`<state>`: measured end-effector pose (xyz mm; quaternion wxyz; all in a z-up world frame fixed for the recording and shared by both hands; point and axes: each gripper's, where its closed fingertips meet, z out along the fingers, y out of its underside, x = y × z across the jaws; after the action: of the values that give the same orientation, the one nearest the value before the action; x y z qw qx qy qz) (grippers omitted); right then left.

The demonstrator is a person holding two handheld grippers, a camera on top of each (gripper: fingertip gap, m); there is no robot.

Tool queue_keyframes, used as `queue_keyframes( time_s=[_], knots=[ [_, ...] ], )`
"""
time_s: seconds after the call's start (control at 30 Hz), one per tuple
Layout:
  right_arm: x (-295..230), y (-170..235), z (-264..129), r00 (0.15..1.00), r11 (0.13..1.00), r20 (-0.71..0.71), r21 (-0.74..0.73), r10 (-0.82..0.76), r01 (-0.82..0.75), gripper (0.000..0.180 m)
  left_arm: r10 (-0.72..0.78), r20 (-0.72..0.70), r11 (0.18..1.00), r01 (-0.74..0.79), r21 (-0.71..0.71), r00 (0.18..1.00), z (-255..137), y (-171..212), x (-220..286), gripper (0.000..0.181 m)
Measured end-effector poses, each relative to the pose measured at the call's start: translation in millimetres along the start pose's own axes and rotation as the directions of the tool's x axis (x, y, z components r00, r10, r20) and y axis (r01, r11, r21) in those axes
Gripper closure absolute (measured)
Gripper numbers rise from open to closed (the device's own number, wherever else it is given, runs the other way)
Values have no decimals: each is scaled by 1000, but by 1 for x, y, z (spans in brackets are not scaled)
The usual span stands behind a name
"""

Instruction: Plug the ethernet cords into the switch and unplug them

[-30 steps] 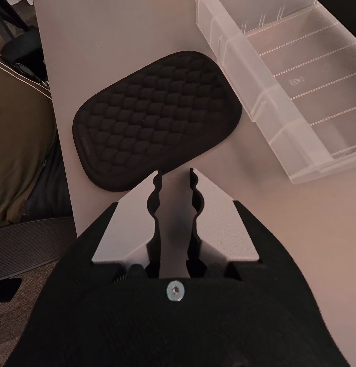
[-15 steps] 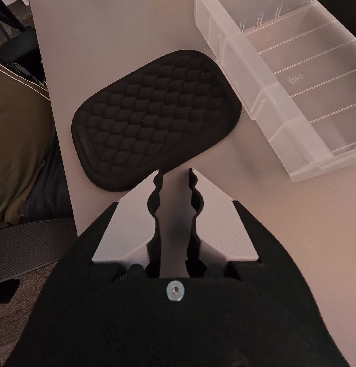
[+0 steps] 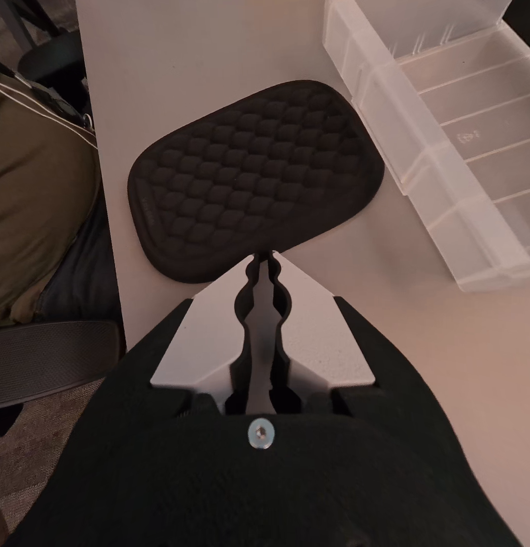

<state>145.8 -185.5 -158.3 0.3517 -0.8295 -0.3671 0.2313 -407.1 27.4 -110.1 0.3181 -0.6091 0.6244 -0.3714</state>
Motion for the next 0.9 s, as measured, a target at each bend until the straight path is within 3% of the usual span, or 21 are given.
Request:
queue_keyframes(
  time_s=[0.4,0.57,0.63,0.73,0.83,0.9],
  knots=[
    [-11,-10,14,999,999,32,39,8,-10,177,124,-63,992,-122,42,990,25,-49,18,168],
    [-12,-8,12,1000,999,5,40,-21,21,173,170,88,981,-177,78,982,15,-83,-5,155],
    [-6,-16,3,998,996,-51,75,-41,45,167,127,248,989,-142,41,960,3,-93,-36,145],
    [17,-42,-27,973,979,-227,183,-50,93,155,-19,566,999,1,32,824,-34,-91,-106,123],
    [73,-66,-88,821,931,-564,341,93,128,147,-192,690,981,125,146,697,-58,-76,-149,116],
    [106,-68,-122,696,886,-655,460,295,58,126,-281,713,960,194,203,642,-60,-63,-167,108]
  ],
)
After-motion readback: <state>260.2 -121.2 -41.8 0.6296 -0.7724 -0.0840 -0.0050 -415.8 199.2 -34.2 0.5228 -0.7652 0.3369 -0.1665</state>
